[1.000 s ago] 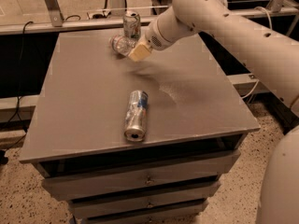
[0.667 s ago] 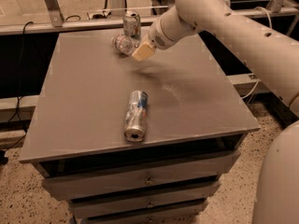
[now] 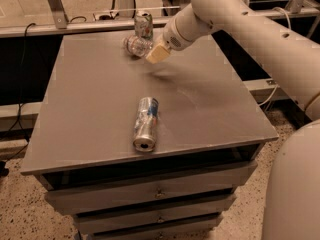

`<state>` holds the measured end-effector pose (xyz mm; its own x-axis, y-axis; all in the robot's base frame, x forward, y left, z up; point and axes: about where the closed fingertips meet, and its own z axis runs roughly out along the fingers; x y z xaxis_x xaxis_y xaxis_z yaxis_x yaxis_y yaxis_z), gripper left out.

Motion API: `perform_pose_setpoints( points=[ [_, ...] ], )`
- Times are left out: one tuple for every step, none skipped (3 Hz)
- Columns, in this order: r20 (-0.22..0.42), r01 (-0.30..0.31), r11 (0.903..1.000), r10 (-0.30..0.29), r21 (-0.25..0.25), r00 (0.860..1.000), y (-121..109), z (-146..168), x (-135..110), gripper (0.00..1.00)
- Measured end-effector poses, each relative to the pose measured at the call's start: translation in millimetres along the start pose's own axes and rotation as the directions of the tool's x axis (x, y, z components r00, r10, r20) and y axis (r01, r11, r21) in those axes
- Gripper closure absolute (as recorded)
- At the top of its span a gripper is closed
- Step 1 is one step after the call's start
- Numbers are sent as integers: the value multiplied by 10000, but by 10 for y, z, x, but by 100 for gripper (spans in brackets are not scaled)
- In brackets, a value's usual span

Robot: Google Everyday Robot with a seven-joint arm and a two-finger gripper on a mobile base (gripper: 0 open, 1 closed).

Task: Move water bottle near 7up can

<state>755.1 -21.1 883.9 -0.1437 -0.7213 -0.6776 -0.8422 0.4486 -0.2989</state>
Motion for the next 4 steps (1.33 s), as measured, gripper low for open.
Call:
perform_pose_setpoints(
  points=[
    [30, 111, 9999, -111, -28, 9999, -32, 17, -3, 14],
    [74, 191, 9998, -191, -82, 9998, -33, 23, -9, 0],
    [158, 251, 9996, -250, -90, 9996, -20, -28, -7, 0],
    [297, 196, 9998, -197, 18, 9994, -47, -198, 43, 0]
  ],
)
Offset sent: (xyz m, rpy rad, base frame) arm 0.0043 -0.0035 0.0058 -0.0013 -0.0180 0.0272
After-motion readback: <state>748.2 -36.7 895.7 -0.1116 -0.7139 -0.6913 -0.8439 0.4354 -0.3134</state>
